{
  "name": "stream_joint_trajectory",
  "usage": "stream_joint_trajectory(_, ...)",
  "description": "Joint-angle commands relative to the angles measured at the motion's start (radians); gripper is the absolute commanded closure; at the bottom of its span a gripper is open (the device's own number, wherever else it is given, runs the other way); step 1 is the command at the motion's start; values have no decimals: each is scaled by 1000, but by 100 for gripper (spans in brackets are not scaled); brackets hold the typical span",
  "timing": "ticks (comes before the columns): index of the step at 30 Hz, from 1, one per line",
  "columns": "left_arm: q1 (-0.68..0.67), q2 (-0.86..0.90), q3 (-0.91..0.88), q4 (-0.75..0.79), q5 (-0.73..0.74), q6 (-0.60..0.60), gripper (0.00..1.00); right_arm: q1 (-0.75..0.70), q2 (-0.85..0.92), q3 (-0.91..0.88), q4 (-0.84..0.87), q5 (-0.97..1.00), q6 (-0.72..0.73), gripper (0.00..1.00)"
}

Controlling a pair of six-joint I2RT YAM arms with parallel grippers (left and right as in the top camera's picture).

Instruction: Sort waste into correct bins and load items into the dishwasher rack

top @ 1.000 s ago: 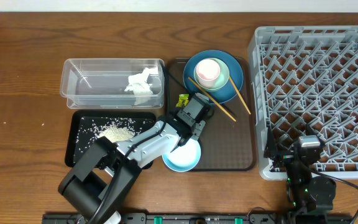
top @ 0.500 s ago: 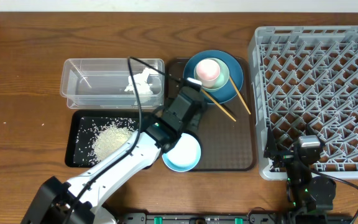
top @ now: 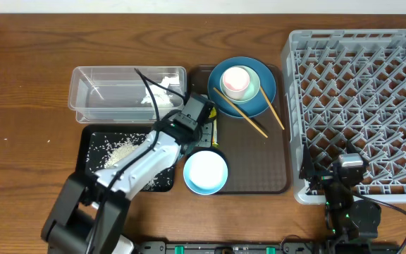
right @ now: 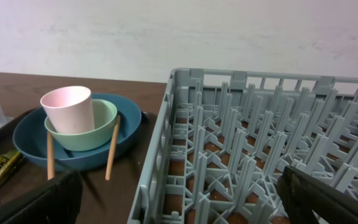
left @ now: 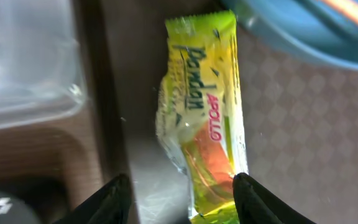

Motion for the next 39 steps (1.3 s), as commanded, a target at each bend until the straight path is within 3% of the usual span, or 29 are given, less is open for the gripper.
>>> stream_joint_trajectory(1, 1, 27, 2, -6, 78, -10, 44, 9, -2, -2, -4, 6, -4, 1)
stream_joint_trajectory(30, 1, 109, -43, 62, 10, -47, 45, 9, -2, -2, -4, 6, -4, 1)
stream_joint_trajectory(35, 1, 109, -43, 61, 10, -47, 75, 9, -2, -2, -4, 6, -4, 1)
stream_joint_trajectory(39, 1, 109, -43, 61, 10, -47, 87, 9, -2, -2, -4, 6, -4, 1)
